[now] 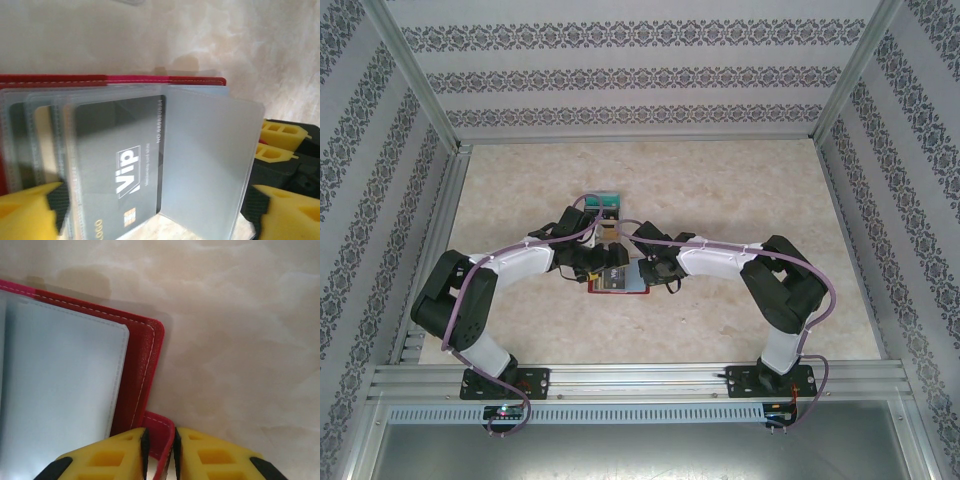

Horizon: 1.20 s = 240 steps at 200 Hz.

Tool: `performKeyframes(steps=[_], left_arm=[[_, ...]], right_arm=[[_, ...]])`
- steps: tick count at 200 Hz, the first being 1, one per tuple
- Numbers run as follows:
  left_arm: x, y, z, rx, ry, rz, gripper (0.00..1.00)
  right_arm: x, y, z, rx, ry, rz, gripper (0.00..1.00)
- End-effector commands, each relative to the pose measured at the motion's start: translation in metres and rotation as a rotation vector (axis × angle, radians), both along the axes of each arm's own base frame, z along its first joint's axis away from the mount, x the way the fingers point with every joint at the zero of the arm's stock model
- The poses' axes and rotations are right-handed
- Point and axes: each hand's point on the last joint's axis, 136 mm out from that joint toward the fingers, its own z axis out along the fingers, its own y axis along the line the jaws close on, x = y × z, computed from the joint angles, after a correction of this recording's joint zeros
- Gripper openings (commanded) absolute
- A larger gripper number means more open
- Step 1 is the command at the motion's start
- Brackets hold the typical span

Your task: Take the credit cards out of the card holder

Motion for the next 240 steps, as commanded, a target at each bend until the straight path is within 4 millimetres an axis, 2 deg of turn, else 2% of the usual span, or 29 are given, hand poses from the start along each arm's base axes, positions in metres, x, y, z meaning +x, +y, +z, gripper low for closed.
performKeyframes(steps=[1, 56, 94, 109, 124, 139, 160, 179, 189, 214, 240], left_arm=[[0.001, -0.016, 0.016, -0.06, -0.049, -0.05, 1.0], [0.003, -0.008, 0.025, -0.019, -0.079, -0.042, 1.0], [0.006, 0.011, 0.029, 0.043, -0.104, -0.014, 1.0], [0.007, 0.019, 0.027, 0.07, -0.102, 0.001, 0.97], [0.008, 0.025, 0.023, 0.088, -0.094, 0.012, 0.88], [0.007, 0.029, 0.019, 0.101, -0.088, 0.018, 0.72], [0.008, 0.032, 0.012, 0.115, -0.073, 0.028, 0.41], [0.008, 0.037, 0.002, 0.135, -0.049, 0.037, 0.17], [0.007, 0.038, -0.003, 0.141, -0.035, 0.039, 0.14], [0.004, 0.044, -0.014, 0.167, -0.01, 0.048, 0.14], [0.0, 0.052, -0.025, 0.204, 0.025, 0.061, 0.13]], right_arm=[[-0.008, 0.012, -0.009, 0.022, 0.034, 0.007, 0.27], [-0.003, 0.006, -0.001, 0.03, 0.016, -0.021, 0.33], [0.007, -0.01, 0.027, 0.053, -0.052, -0.075, 0.4], [0.012, -0.011, 0.043, 0.086, -0.085, -0.091, 0.42], [0.016, -0.004, 0.057, 0.131, -0.108, -0.088, 0.42], [0.019, 0.009, 0.068, 0.182, -0.115, -0.073, 0.42], [0.02, 0.036, 0.076, 0.264, -0.094, -0.039, 0.39], [0.019, 0.058, 0.073, 0.321, -0.052, -0.025, 0.36], [0.018, 0.066, 0.071, 0.344, -0.037, -0.03, 0.35], [0.015, 0.079, 0.064, 0.402, -0.001, -0.046, 0.33], [0.012, 0.081, 0.047, 0.41, 0.056, -0.07, 0.25]])
